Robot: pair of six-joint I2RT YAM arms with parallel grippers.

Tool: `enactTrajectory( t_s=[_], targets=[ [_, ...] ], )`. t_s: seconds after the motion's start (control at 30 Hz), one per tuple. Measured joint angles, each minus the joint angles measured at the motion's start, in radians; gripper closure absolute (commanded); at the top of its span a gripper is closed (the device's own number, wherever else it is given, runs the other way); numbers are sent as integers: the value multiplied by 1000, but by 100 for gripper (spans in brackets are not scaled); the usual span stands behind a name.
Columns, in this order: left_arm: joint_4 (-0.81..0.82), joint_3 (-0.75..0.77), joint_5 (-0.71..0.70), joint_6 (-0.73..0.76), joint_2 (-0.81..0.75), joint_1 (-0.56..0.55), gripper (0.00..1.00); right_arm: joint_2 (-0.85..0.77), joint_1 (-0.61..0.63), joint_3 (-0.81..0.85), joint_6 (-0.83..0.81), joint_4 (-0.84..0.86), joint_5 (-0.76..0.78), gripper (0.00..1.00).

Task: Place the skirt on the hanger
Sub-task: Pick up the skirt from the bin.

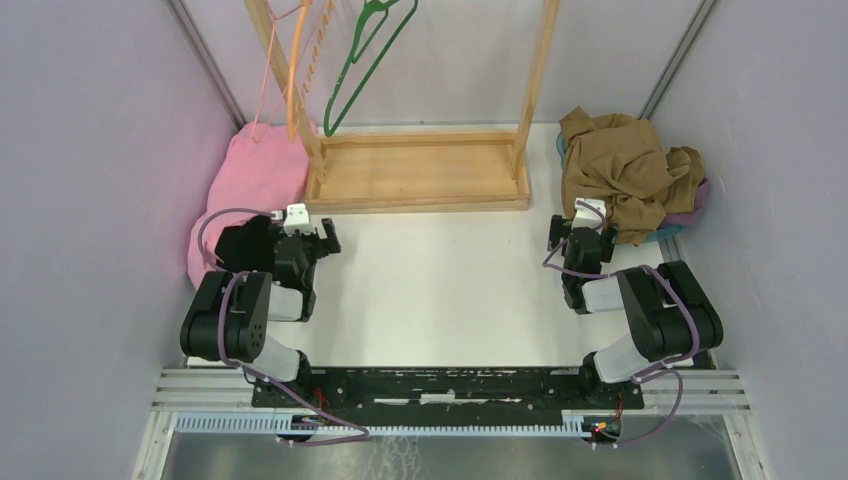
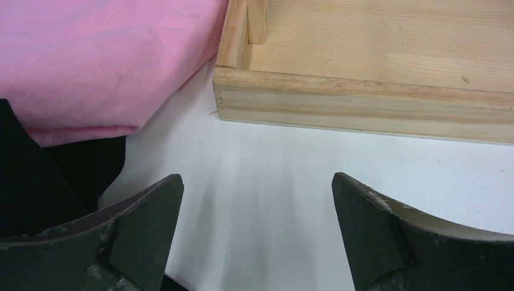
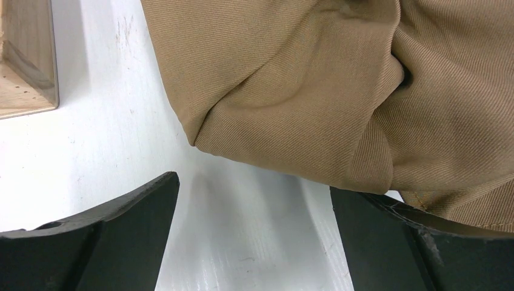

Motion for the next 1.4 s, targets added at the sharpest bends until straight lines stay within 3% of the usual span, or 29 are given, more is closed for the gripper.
enactTrajectory(
  t_s=[0.83, 1.0, 1.17, 1.3, 1.4],
  targets=[
    [-10, 2, 0, 1, -2, -6, 1, -53, -3, 2, -5, -29, -36, 0],
    [-198, 66, -19, 3, -93, -32, 1, -348, -4, 62, 27, -332, -68, 0],
    [-415, 120, -36, -11, -353, -78, 1, -594, -4, 187, 92, -605, -120, 0],
    [-571, 163, -92, -89, -566, -165, 1, -675, -5, 330, 185, -859, -154, 0],
    [-693, 240, -109, -172, -650, -208, 1, -690, -6, 475, 211, -1035, -265, 0]
  ],
)
